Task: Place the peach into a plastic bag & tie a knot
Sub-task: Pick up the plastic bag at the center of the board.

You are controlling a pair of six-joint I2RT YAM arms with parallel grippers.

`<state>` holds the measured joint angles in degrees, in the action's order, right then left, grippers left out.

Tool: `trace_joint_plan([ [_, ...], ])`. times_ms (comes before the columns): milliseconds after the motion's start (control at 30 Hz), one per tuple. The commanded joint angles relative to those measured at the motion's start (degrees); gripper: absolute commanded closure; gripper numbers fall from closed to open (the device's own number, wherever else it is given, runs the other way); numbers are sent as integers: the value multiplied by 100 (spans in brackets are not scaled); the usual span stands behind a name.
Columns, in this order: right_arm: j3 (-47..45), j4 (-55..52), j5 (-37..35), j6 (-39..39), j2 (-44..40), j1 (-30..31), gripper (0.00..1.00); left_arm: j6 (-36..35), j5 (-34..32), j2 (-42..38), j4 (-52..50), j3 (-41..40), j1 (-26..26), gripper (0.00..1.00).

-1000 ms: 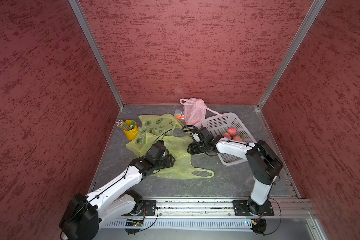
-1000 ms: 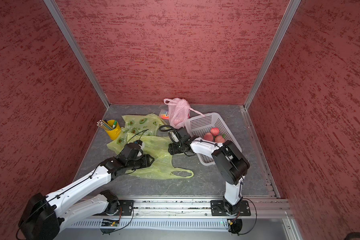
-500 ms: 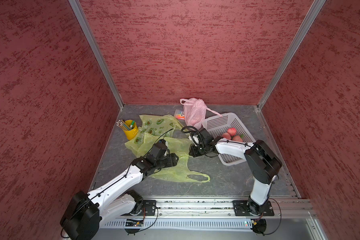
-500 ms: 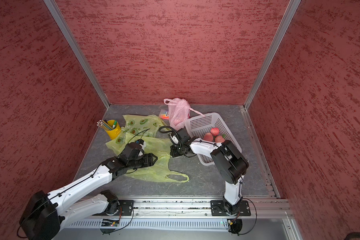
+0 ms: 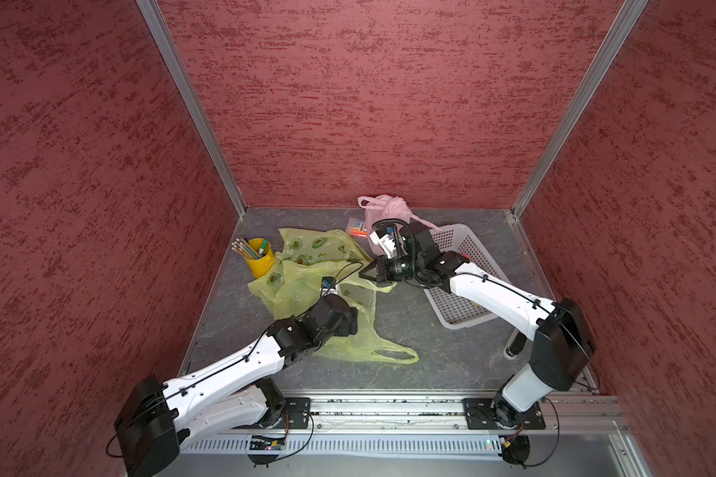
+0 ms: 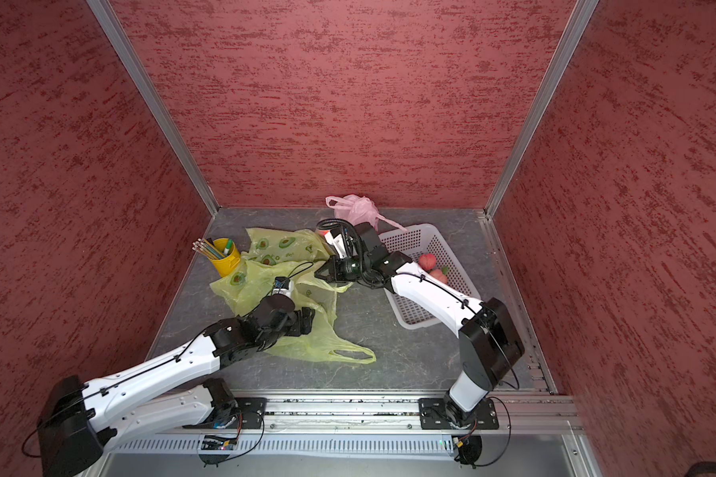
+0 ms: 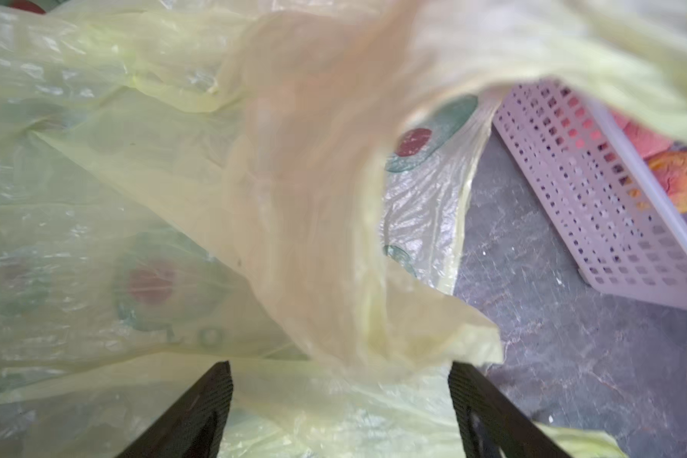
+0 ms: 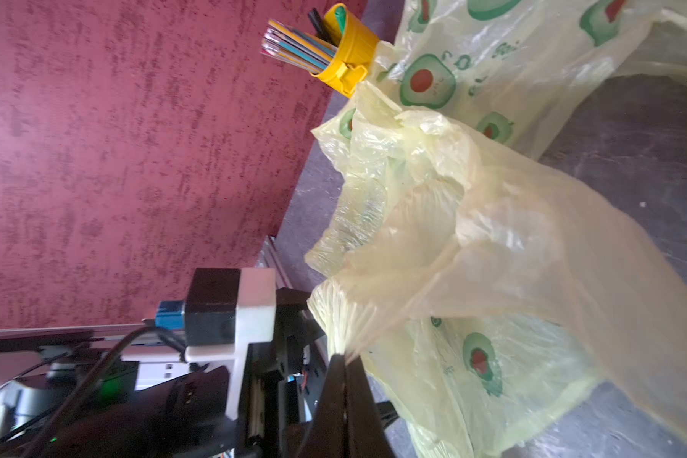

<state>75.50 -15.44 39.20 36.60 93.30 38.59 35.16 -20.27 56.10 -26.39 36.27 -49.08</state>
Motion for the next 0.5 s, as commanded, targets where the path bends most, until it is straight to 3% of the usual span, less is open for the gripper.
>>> trace_joint_plan([
  [0,53,274,417,619,-72,26,100,83,-721,-117,3,241,-66,11],
  [200,20,509,412,880,-123,61,100,-302,-414,-470,1141,150,-335,4],
  [467,-54,922,474,1246,-204,96,100,201,-850,-374,539,210,-324,3],
])
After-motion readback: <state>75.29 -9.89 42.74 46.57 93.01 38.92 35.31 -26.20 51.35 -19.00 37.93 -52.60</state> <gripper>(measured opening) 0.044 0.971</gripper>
